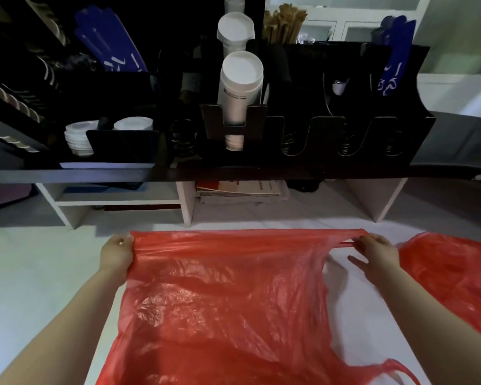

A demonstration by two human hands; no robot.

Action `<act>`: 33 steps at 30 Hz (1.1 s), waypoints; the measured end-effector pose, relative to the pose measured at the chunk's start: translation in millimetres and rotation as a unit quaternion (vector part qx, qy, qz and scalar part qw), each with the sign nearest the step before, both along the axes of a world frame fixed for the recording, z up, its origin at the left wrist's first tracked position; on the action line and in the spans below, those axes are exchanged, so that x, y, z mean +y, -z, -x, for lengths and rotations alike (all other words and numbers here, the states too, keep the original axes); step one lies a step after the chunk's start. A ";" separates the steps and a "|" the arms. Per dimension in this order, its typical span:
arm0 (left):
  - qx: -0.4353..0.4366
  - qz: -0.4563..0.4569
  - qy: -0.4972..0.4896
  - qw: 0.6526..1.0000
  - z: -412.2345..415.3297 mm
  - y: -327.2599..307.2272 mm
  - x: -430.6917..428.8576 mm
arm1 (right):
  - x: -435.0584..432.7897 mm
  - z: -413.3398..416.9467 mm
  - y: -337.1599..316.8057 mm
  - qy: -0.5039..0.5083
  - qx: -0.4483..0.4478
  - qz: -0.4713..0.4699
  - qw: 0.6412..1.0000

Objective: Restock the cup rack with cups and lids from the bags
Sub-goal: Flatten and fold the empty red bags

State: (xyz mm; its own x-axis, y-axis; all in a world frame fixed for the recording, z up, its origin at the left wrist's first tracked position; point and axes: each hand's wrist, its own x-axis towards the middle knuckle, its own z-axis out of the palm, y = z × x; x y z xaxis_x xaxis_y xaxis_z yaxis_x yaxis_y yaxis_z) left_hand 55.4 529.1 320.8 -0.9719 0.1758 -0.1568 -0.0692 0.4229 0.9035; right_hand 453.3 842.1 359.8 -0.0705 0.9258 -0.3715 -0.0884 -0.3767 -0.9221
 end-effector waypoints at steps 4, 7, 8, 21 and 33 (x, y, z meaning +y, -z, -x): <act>0.168 0.131 0.082 0.974 3.4 1.4 -13.2 | 5.5 -11.6 7.3 0.056 -0.011 -0.012 0.998; 0.184 0.141 0.099 0.968 -4.5 3.6 -8.6 | 6.2 -12.5 13.4 0.089 -0.012 -0.012 0.996; 0.180 0.135 0.097 0.969 -9.6 3.9 -3.9 | 7.9 -11.9 15.3 0.092 0.000 0.000 0.996; 0.331 0.284 0.311 0.844 -76.9 21.4 43.9 | -45.2 46.6 16.6 -0.165 -0.350 -0.305 0.870; 0.244 0.437 0.381 0.777 -81.5 71.0 42.1 | -37.7 58.0 93.8 -0.434 -0.610 -0.289 0.597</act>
